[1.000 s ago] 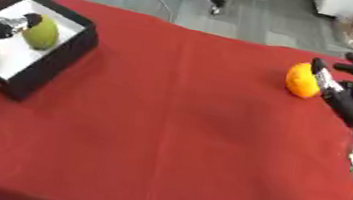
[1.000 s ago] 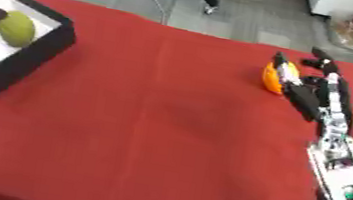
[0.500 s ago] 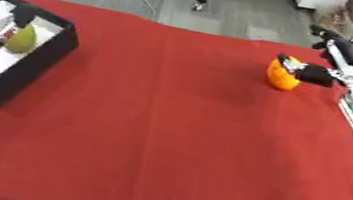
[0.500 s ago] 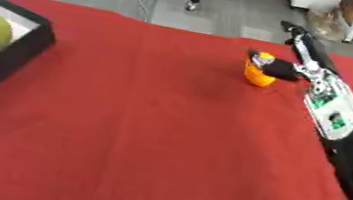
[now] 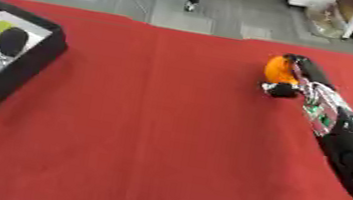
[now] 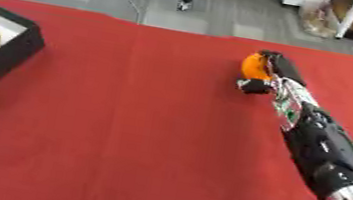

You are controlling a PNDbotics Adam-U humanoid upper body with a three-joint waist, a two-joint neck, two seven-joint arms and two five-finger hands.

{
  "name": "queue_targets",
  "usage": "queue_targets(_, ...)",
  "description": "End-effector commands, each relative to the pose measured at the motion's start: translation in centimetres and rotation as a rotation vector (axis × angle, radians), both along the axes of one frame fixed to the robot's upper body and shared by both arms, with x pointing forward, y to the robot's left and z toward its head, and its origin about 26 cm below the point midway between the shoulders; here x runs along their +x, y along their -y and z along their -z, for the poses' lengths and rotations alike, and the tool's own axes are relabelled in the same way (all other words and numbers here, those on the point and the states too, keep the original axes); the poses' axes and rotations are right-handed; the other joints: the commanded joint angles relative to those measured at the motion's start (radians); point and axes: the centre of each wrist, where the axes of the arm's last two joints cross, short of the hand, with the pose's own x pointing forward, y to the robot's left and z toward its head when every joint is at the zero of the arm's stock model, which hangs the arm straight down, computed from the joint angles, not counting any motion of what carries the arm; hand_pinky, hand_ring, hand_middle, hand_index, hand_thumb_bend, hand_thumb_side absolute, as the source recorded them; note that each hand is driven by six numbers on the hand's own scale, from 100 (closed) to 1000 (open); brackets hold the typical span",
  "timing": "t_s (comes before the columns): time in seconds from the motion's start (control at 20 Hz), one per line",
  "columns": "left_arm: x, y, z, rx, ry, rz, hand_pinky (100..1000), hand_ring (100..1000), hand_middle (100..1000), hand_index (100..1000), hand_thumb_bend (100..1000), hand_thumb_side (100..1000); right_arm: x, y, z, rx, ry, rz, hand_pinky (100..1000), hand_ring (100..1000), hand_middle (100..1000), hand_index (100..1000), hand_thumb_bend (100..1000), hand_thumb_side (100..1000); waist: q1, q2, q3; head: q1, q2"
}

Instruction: Pick up the objects with one hand, pass them to the other hand, and then place them into the box on the other side of the table.

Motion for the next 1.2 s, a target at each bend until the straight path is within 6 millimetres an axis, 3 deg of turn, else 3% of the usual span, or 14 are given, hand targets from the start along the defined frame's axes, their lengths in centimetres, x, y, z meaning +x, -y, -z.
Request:
queue_targets(0.05,-0.1,0.2,-0.3,0.013,0.010,0.013,741,693,740,863,715,690,0.2,1.0,-0.9,-0.063,0.090,0.110,734,616,592,680,243,264,0.014,0.004,0.001,-0.005,-0.008)
queue_targets(0.15,0.0,0.2,-0.1,0.014,0.003,0.008,740,691,738,861,710,692,0.2,1.0,-1.2,-0.069,0.188,0.169,676,517,438,528,102,235,0.013,0.004,-0.003,-0.002,-0.008)
queue_targets(0.3,0.1,0.2,0.6,0.022,-0.027,-0.005,737,687,735,854,702,689,0.1,0.5,-2.2,-0.008,0.354,0.193,621,451,316,408,100,157,0.009,0.002,-0.012,0.008,-0.005)
queue_targets(0.4,0.2,0.3,1.5,0.037,-0.062,-0.008,736,686,734,853,692,681,0.0,-0.8,-3.7,0.064,0.442,0.145,604,440,296,394,100,136,0.004,-0.001,-0.020,0.020,-0.004)
queue_targets(0.6,0.6,0.8,3.7,0.090,-0.123,-0.007,740,697,740,855,646,642,-1.8,-7.3,-8.8,0.310,0.592,-0.074,579,431,296,396,100,136,-0.003,-0.006,-0.045,0.064,0.005)
queue_targets(0.75,1.1,1.8,5.2,0.155,-0.141,0.004,753,726,753,866,631,620,-5.6,-13.9,-12.9,0.525,0.646,-0.320,572,432,301,400,100,148,-0.004,-0.009,-0.064,0.090,0.013)
queue_targets(0.85,1.6,2.6,5.8,0.203,-0.128,0.023,762,741,763,874,625,615,-8.4,-17.2,-14.5,0.642,0.618,-0.461,563,428,302,401,100,150,-0.004,-0.010,-0.074,0.100,0.015)
queue_targets(1.05,2.9,4.7,5.6,0.296,-0.052,0.075,777,761,778,882,598,602,-11.7,-22.2,-14.7,0.824,0.452,-0.641,549,420,304,403,100,149,-0.003,-0.014,-0.089,0.111,0.016)
queue_targets(1.2,3.9,6.9,4.4,0.358,0.046,0.132,784,767,785,885,622,615,-12.8,-25.4,-13.1,0.896,0.302,-0.724,545,417,305,404,100,149,-0.005,-0.015,-0.096,0.111,0.014)
